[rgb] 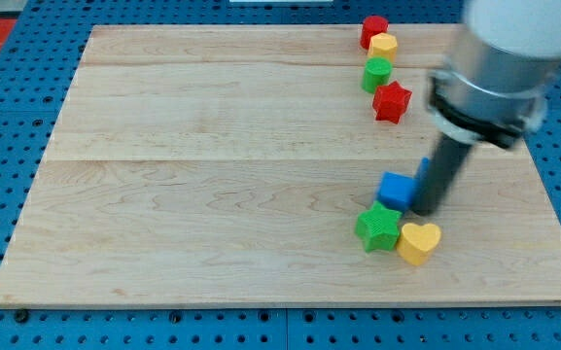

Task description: Move the triangle below the red star

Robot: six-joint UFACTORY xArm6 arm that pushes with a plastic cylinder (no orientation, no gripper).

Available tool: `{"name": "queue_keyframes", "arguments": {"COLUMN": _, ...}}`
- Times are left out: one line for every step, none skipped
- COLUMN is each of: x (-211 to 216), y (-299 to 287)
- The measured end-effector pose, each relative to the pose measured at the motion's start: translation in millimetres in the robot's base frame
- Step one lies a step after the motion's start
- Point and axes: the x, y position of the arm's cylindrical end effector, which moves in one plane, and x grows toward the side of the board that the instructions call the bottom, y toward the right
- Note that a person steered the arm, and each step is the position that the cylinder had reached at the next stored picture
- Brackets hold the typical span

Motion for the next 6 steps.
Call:
{"name": "queue_keyframes", "arguments": {"x": -54.9, "y": -4.4}}
{"name": "queue_keyframes", "arguments": {"x": -11.8, "y": 8.1}}
{"name": "queue_keyframes", "arguments": {"x": 8.0, "y": 57.5}}
{"name": "queue_keyframes", "arguments": {"x": -37.9, "y": 54.4}}
{"name": "queue_keyframes", "arguments": {"x": -39.7, "y": 24.4}}
{"name": "queue_keyframes", "arguments": {"x": -33.2, "y": 24.4}}
